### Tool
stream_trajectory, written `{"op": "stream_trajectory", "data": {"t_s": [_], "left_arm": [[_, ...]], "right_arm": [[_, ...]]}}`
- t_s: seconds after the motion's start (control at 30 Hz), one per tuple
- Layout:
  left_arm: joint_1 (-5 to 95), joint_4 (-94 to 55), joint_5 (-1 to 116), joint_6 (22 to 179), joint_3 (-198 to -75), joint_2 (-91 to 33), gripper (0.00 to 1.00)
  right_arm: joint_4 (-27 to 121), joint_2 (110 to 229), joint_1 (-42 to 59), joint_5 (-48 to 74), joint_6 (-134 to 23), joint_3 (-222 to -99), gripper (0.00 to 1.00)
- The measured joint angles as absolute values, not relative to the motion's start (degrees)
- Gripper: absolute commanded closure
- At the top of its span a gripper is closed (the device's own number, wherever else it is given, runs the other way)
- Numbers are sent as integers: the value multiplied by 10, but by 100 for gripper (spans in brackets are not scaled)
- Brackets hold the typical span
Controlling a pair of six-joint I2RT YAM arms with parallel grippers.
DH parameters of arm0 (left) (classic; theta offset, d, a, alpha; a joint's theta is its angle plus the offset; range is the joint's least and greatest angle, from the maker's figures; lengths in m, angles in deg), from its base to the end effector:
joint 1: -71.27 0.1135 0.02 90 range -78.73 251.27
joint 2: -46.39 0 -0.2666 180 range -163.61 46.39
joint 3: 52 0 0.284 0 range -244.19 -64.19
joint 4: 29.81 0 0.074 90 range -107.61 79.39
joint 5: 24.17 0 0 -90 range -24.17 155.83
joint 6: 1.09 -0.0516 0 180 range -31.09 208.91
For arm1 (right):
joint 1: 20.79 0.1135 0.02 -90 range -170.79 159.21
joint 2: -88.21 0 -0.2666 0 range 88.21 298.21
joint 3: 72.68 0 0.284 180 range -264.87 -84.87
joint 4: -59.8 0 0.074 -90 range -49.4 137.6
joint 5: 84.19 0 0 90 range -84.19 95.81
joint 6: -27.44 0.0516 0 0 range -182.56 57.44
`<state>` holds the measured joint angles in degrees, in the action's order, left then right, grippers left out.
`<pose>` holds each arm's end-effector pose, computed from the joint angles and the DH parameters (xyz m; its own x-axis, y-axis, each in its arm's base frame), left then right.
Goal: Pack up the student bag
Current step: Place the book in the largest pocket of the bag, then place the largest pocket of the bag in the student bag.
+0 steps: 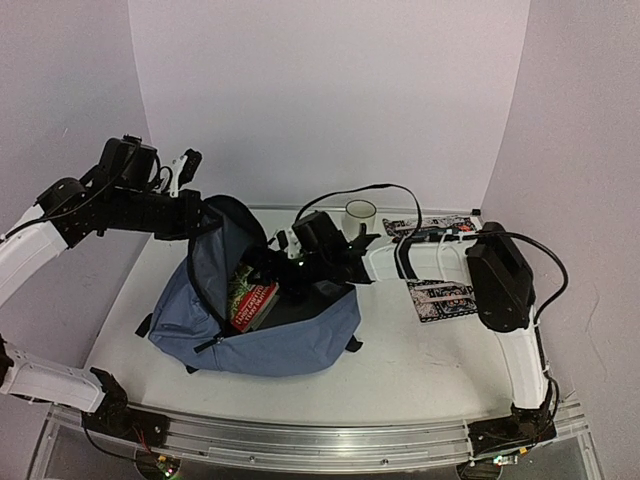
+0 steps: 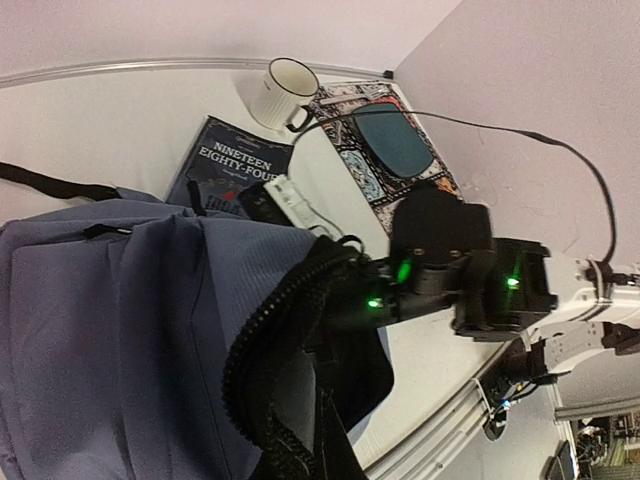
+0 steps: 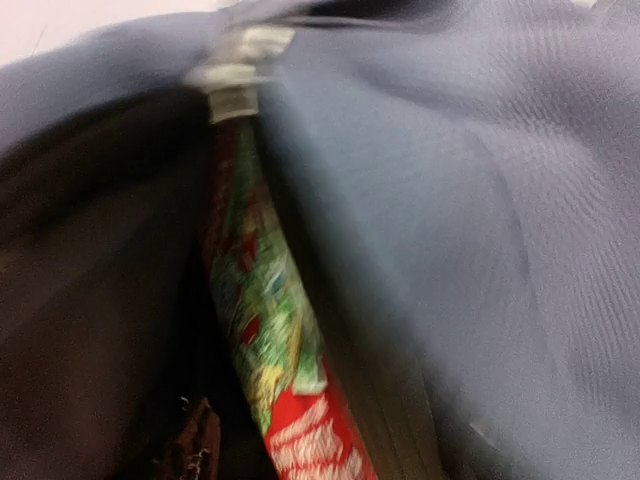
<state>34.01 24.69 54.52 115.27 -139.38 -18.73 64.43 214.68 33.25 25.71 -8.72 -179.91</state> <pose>0.2136 -0.1752 0.3965 -0.7027 -0.0125 -0.7114 0.4617 0.7527 -0.4693 0.3177 0.4678 0.2034 -0.8580 0.1101 -0.5016 -0.4436 0.3333 0.8319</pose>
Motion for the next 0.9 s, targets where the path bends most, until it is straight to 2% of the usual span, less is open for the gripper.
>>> {"op": "stream_trajectory", "data": {"t_s": [0.3,0.57,0.9], "left_arm": [[339,279,665,1153,-1364,-184,100],[341,367,804,1153,-1359,-200,100],[375,437,929,1154,-1357,-201,100]], "right_arm": [[586,2024,318,251,-167,-1715,20],[574,1910,242,218,-202,-1607,15],[567,1932,180,108,-156,-1575,12]]}}
